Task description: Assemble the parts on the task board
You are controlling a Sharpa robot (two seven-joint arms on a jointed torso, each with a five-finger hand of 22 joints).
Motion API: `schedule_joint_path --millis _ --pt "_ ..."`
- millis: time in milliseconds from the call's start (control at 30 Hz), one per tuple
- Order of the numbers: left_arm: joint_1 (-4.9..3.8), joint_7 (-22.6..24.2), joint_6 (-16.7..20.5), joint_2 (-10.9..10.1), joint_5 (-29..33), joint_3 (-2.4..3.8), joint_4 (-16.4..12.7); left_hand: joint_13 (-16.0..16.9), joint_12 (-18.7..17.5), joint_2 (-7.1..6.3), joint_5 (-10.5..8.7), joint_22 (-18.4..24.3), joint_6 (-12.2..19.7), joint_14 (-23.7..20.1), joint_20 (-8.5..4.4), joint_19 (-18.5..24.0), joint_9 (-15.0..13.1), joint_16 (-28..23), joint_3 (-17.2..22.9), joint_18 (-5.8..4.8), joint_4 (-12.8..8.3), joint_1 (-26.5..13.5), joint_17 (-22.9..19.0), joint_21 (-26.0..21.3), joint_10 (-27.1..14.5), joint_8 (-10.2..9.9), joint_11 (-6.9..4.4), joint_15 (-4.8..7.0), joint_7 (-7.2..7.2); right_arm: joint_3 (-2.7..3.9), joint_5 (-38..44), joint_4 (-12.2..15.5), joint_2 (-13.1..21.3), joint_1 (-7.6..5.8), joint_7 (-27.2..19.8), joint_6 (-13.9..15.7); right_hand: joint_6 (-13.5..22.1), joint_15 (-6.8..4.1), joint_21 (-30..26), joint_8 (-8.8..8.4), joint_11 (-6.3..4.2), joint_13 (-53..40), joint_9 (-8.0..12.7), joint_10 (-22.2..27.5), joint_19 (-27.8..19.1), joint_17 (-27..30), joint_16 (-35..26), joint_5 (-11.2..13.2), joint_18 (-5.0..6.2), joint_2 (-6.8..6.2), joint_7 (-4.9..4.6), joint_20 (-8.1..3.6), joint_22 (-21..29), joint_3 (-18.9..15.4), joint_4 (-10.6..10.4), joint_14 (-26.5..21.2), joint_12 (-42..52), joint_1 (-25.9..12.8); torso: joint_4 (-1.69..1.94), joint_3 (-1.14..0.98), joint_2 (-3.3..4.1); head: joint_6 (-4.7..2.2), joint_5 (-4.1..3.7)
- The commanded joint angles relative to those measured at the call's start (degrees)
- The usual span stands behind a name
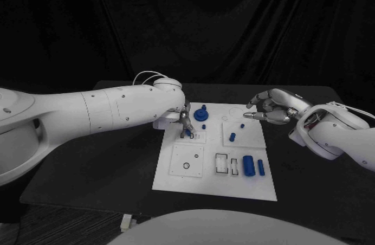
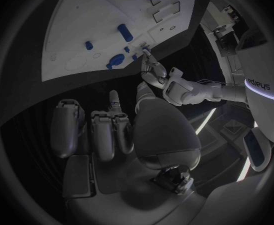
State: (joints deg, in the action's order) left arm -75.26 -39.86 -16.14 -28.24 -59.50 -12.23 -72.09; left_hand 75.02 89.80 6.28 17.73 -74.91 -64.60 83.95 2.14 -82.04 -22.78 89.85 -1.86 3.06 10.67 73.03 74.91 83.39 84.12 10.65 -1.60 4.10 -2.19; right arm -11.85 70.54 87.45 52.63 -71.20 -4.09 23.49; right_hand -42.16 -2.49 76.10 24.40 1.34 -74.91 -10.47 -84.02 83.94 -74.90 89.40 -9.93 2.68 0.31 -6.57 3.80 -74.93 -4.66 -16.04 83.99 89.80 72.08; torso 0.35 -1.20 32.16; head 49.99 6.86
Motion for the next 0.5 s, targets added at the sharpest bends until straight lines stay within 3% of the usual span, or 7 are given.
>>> schedule_joint_path --millis 33,500 --pt "0.15 0.2 0.5 0.0 0.1 0.04 -0.2 15.0 0.2 -0.04 0.03 -4.6 -0.3 6.1 -0.23 -0.1 -0.1 0.2 0.4 -0.20 0.0 -0.5 15.1 -0.3 5.9 -0.2 -0.23 0.48 -0.12 0.04 0.1 0.0 0.1 0.13 1.0 -0.3 -0.4 0.30 -0.3 0.25 0.32 -15.1 0.1 -6.0 -0.1 -14.0 -0.3 -0.3 0.68 0.00 -0.06 0.18 -10.6 -0.3 0.1 5.7 0.2 0.5 0.00 0.00 0.04 0.01 -0.07" --pt "0.54 0.5 0.2 0.9 0.1 0.03 0.6 15.0 0.2 -0.18 0.10 -4.5 -0.2 6.1 -0.22 0.0 -0.1 0.2 0.8 -0.17 0.1 -0.5 15.1 -0.4 5.9 -0.4 -0.21 0.46 -0.15 0.04 0.1 0.2 0.2 0.14 1.3 -0.5 -0.4 0.31 -0.6 0.23 0.33 -15.1 0.1 -6.0 -0.2 -13.8 -0.5 -0.3 0.74 0.02 -0.08 0.20 -10.5 -0.3 0.0 5.6 0.2 0.6 -0.06 0.03 -0.05 0.01 -0.03"
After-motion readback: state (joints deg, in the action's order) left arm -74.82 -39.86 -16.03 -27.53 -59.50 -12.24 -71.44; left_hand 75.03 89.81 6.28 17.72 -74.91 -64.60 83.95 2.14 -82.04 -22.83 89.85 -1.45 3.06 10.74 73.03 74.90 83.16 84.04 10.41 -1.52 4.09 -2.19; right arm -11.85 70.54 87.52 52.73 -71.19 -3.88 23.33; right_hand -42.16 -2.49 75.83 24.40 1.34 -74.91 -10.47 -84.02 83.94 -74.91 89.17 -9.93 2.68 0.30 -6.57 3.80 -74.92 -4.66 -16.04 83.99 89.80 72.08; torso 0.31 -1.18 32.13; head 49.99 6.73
